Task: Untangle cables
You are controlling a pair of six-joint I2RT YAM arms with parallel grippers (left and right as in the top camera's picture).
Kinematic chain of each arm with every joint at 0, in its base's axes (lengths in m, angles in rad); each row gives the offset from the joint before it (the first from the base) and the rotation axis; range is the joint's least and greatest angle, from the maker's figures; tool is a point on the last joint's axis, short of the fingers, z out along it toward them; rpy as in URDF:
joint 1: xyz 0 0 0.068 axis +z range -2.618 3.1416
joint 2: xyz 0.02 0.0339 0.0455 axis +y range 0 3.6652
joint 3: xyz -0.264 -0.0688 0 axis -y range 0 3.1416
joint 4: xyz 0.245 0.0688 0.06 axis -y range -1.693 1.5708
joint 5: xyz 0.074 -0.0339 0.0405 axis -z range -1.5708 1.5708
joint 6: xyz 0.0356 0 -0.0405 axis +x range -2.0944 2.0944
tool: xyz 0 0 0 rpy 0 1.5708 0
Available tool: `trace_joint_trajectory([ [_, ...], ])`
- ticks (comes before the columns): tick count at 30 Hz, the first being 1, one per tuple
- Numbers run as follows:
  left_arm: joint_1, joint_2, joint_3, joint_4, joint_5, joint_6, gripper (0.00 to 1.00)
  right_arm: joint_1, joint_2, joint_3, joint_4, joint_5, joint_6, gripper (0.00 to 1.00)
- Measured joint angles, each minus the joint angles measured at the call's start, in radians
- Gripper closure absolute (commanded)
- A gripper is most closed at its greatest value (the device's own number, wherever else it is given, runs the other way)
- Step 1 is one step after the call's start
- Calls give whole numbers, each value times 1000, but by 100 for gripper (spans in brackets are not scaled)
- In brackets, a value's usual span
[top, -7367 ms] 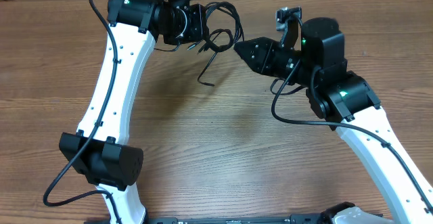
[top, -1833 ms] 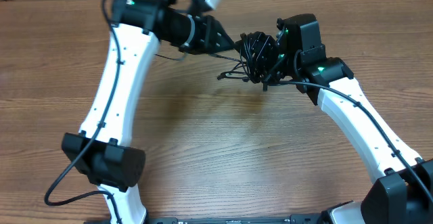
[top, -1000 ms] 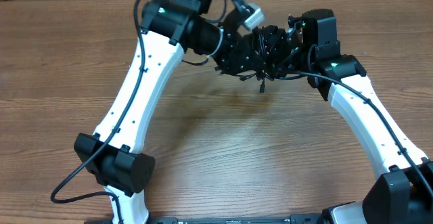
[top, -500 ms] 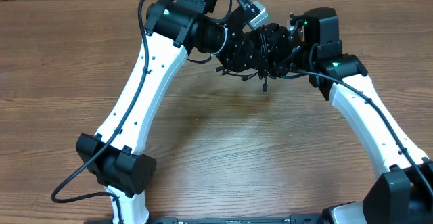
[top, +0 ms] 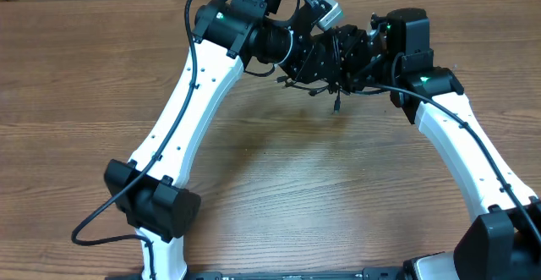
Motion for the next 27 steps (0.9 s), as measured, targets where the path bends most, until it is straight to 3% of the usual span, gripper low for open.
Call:
trace_joint_trajectory([
  [3, 0, 22, 0, 36, 13, -42, 58, -8, 0, 0, 3, 16, 5, 31],
  [13, -6, 43, -1, 78, 65, -121, 95, -18, 0, 0, 10, 35, 24, 31],
  [21, -6, 43, -2, 82, 82, -134, 96, -18, 1, 0, 8, 41, 31, 31],
  [27, 15, 43, -14, 86, 85, -182, 95, -16, 1, 8, -105, 148, 15, 27],
])
